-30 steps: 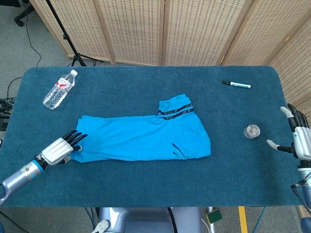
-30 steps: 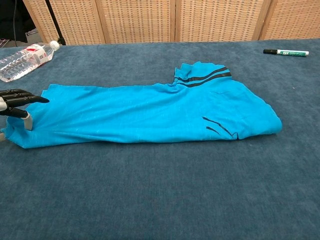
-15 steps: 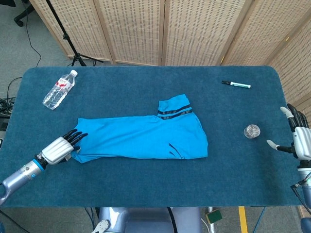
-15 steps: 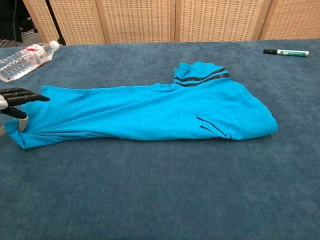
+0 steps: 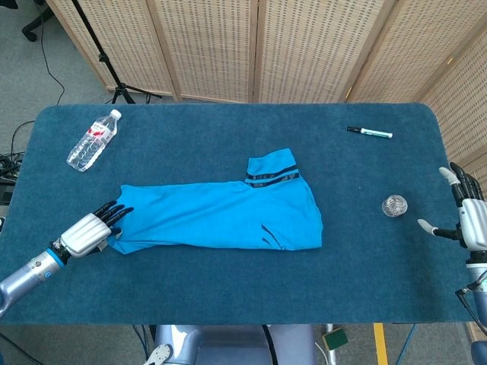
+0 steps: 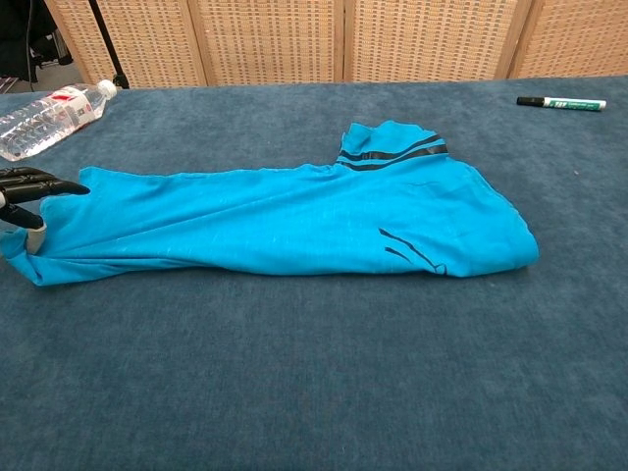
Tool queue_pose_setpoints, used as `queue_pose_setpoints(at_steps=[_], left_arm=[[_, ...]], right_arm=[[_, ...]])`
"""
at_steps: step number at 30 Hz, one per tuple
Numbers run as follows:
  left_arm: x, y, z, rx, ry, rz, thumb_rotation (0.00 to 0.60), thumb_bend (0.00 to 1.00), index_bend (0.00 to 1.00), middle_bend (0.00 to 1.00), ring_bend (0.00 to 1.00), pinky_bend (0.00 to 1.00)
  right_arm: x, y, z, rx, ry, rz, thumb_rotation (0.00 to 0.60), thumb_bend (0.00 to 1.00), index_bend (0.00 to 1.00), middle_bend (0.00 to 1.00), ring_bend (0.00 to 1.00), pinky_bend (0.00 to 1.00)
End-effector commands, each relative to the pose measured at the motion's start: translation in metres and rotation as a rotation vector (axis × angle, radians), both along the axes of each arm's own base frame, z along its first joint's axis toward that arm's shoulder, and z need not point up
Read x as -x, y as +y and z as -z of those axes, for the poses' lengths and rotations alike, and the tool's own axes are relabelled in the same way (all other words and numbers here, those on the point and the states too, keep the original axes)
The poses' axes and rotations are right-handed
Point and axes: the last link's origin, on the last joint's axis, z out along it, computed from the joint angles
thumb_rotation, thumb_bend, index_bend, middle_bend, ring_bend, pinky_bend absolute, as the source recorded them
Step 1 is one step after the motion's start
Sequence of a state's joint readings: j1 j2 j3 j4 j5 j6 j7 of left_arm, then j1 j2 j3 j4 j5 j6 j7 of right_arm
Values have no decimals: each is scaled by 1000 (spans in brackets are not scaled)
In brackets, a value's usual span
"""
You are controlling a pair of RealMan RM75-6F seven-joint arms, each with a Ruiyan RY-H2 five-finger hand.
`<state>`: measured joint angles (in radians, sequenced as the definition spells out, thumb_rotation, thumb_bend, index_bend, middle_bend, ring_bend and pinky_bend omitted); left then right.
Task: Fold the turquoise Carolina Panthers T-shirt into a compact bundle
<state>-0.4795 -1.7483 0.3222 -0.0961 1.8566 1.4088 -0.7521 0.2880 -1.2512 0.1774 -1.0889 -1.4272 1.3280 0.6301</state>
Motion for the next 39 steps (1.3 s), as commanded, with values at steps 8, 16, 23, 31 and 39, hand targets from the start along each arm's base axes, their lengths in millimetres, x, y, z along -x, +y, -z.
queue_pose_setpoints(at_steps=[8,16,23,31,39], left_arm=[[18,-4,-27,-40,49,-34,600,655,970,0,0,0],[32,-8,-53,-87,87,-71,600,655,971,0,0,0],[51,-15,-83,-143,137,-130,600,657,971,0,0,0],[69,-28,-105,-180,192,-189,600,659,972,0,0,0],[82,-36,-124,-219,225,-241,600,661,973,0,0,0]], right_arm=[[-1,0,1,-5,1,-3,600,0,0,0,0,0],[-1,0,2,-6,2,-6,600,0,0,0,0,0],[-2,1,3,-7,1,-9,600,0,0,0,0,0],[-3,0,4,-11,6,-7,600,0,0,0,0,0],[-3,0,6,-13,13,-6,600,0,0,0,0,0]])
